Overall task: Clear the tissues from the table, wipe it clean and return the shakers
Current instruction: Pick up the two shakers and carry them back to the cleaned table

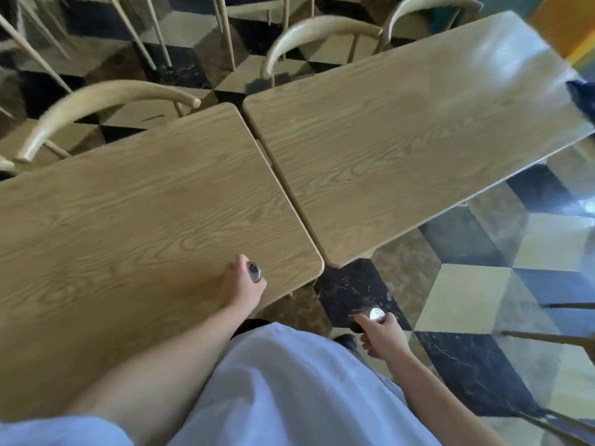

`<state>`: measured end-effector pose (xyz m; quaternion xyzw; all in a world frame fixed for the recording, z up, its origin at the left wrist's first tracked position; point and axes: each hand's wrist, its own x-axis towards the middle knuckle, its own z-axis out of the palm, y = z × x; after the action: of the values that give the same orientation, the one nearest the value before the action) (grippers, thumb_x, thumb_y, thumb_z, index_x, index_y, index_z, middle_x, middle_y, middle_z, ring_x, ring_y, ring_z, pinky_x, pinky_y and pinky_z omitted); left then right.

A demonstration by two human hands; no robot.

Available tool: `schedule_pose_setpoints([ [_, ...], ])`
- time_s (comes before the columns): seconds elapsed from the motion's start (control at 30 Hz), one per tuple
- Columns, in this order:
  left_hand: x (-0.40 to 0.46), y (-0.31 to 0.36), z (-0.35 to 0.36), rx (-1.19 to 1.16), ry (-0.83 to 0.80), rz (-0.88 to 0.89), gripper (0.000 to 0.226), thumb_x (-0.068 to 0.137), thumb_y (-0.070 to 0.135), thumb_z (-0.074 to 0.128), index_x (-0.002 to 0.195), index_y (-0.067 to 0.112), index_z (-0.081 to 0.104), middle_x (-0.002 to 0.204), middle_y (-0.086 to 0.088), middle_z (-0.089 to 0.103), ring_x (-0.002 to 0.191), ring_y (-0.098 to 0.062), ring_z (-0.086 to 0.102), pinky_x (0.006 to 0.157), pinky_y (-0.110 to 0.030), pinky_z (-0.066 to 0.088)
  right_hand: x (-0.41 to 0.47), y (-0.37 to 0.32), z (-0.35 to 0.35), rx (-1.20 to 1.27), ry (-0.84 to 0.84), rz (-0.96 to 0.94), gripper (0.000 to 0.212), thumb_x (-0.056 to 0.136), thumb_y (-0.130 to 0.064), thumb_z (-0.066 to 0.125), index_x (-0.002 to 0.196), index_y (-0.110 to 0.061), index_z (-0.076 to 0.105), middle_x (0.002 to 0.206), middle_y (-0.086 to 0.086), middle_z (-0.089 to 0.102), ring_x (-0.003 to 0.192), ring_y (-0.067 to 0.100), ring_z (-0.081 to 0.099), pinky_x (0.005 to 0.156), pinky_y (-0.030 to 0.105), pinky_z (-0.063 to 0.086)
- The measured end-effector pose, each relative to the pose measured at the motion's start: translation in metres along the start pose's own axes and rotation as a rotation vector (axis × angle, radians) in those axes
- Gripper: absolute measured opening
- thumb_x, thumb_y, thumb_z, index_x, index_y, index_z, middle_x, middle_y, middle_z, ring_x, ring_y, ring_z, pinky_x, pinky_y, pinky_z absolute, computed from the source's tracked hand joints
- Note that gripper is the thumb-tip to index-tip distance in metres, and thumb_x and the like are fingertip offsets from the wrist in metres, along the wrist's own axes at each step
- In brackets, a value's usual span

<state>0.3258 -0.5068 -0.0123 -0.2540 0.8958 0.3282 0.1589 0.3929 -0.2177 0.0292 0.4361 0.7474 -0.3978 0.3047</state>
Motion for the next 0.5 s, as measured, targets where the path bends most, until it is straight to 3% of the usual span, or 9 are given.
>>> schedule_pose_setpoints([
  [0.07, -0.022, 0.014, 0.024, -0.021, 0.007, 0.009, 0.038, 0.070, 0.019, 0.076, 0.097, 0.019, 0.048, 0.095, -0.006, 0.054, 0.087, -0.035, 0.060, 0.074, -0.041, 0.050, 0.008, 0.007, -0.023, 0.046, -0.008, -0.032, 0.050, 0.068, -0.053, 0.074, 0.095, -0.021, 0.047, 0.087, 0.010, 0.072, 0.060, 0.020, 0.061, 0.061, 0.035, 0.056],
  [0.17, -0.052, 0.039, 0.063, 0.058, -0.108, 0.184, 0.036, 0.073, 0.021, 0.075, 0.099, 0.020, 0.049, 0.095, -0.003, 0.051, 0.088, -0.034, 0.059, 0.074, -0.042, 0.050, 0.019, 0.027, -0.067, 0.128, 0.005, -0.097, 0.041, 0.074, -0.049, 0.073, 0.091, -0.023, 0.047, 0.086, 0.007, 0.068, 0.059, 0.017, 0.057, 0.059, 0.032, 0.052],
  [0.3, -0.079, 0.082, 0.104, 0.147, -0.238, 0.313, 0.042, 0.076, 0.015, 0.077, 0.112, 0.014, 0.055, 0.102, -0.008, 0.056, 0.094, -0.034, 0.059, 0.071, -0.033, 0.041, 0.030, 0.070, -0.113, 0.173, 0.098, -0.183, 0.039, 0.080, -0.045, 0.070, 0.108, -0.027, 0.050, 0.093, -0.006, 0.067, 0.077, 0.015, 0.065, 0.067, 0.032, 0.056],
  [0.4, -0.097, 0.107, 0.125, 0.282, -0.292, 0.397, 0.039, 0.075, 0.020, 0.077, 0.107, 0.017, 0.054, 0.101, -0.006, 0.061, 0.093, -0.033, 0.061, 0.073, -0.036, 0.046, 0.030, 0.097, -0.142, 0.202, 0.166, -0.205, 0.042, 0.083, -0.041, 0.071, 0.117, -0.031, 0.048, 0.093, -0.015, 0.063, 0.081, 0.006, 0.063, 0.062, 0.023, 0.047],
  [0.5, -0.104, 0.133, 0.142, 0.417, -0.349, 0.472, 0.040, 0.077, 0.024, 0.076, 0.110, 0.019, 0.053, 0.106, -0.004, 0.059, 0.098, -0.032, 0.061, 0.076, -0.036, 0.045, 0.030, 0.117, -0.162, 0.264, 0.196, -0.179, 0.044, 0.084, -0.039, 0.070, 0.122, -0.028, 0.051, 0.099, -0.010, 0.066, 0.084, 0.007, 0.063, 0.058, 0.016, 0.042],
])
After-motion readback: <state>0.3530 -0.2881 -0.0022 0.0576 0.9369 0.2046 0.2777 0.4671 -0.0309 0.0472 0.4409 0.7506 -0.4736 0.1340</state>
